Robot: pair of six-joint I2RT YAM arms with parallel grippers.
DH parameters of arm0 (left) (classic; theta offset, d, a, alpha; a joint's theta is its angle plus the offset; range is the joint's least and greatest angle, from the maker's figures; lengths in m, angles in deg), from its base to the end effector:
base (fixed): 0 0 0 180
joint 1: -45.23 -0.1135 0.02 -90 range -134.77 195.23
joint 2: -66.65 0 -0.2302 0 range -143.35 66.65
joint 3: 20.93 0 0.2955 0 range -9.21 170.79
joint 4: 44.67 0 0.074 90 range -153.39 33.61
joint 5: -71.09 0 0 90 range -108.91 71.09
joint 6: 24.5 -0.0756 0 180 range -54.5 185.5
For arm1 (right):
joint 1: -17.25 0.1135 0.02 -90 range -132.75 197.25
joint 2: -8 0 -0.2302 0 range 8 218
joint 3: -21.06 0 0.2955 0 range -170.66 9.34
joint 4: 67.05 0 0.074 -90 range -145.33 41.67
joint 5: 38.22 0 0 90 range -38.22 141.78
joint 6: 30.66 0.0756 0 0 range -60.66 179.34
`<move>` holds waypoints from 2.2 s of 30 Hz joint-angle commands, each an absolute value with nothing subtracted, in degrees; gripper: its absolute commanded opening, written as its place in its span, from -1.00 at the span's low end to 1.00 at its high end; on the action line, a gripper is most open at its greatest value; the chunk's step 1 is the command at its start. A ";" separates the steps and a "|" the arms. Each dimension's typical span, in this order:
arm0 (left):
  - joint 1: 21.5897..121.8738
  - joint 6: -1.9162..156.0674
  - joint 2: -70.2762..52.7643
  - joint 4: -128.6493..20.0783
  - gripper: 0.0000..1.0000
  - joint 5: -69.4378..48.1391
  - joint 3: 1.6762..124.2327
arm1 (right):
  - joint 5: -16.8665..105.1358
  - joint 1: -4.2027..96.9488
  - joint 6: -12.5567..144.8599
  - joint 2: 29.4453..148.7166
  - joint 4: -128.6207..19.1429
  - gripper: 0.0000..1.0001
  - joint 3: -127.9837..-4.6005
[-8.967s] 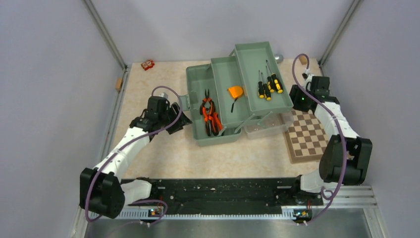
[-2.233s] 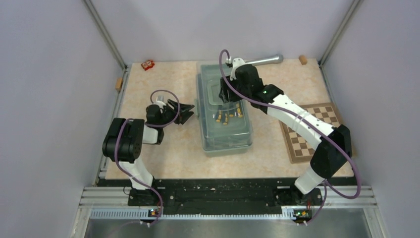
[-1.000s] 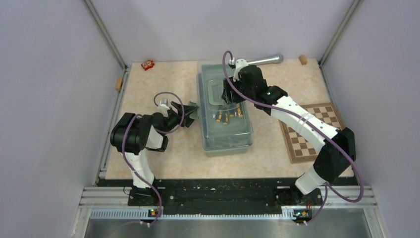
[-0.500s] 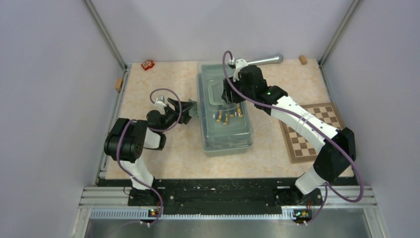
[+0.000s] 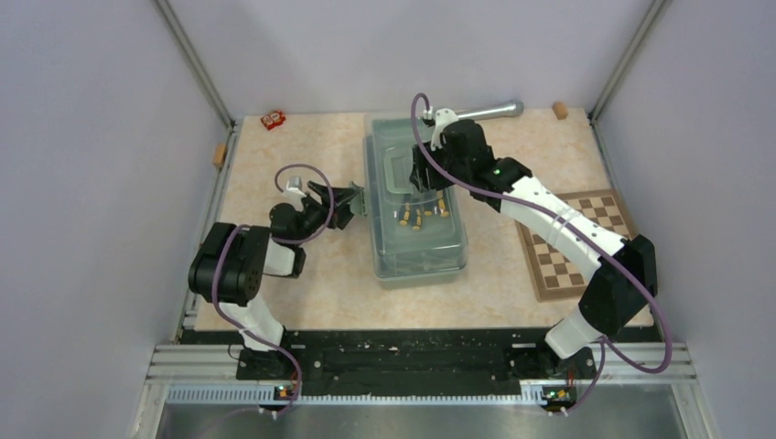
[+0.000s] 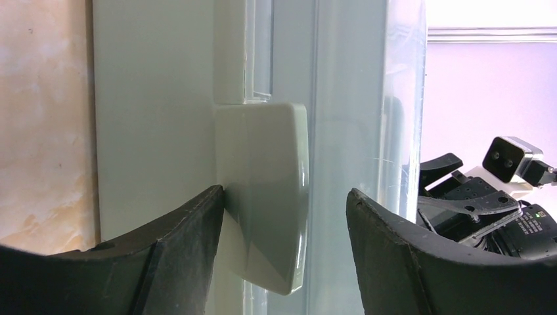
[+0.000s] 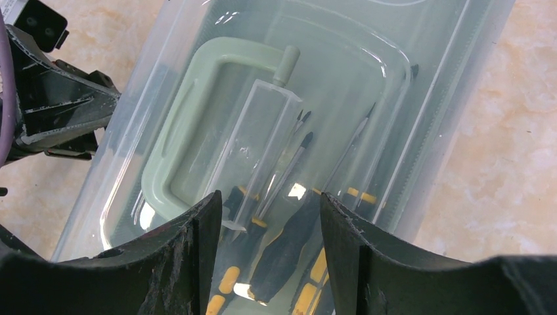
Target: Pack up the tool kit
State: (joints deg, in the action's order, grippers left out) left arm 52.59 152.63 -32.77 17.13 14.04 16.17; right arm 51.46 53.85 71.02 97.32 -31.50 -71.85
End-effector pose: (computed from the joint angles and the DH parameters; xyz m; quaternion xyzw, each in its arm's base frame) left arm 0.3244 -0.0834 0.0777 -0.2836 0.6507 -0.6324 0.3103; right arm 0.3523 0.2621 0.2830 -0.1900 0.8536 0.2006 0.4417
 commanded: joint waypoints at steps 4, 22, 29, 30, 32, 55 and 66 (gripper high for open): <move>52.88 152.30 -25.70 19.50 0.43 14.82 15.78 | 50.42 53.10 70.26 98.79 -25.46 0.12 -72.75; 57.36 134.31 -16.56 -14.48 0.37 9.98 22.63 | 49.19 53.08 71.08 100.37 -26.75 0.11 -73.35; 57.32 133.11 -16.56 -18.88 0.34 7.65 23.11 | 48.92 53.11 71.21 100.76 -26.94 0.11 -73.46; 57.28 133.44 -17.11 -19.06 0.33 7.79 23.27 | 48.96 53.11 71.29 100.81 -26.92 0.11 -73.45; 57.34 133.67 -18.39 -19.56 0.30 8.02 23.39 | 48.96 53.11 71.25 100.88 -26.93 0.11 -73.45; 56.18 147.12 -30.79 5.21 0.11 13.12 16.60 | 49.68 53.11 70.68 102.04 -25.45 0.11 -75.14; 52.11 117.10 -9.26 -48.31 0.56 4.65 34.77 | 57.76 52.36 68.55 97.31 -22.77 0.28 -82.08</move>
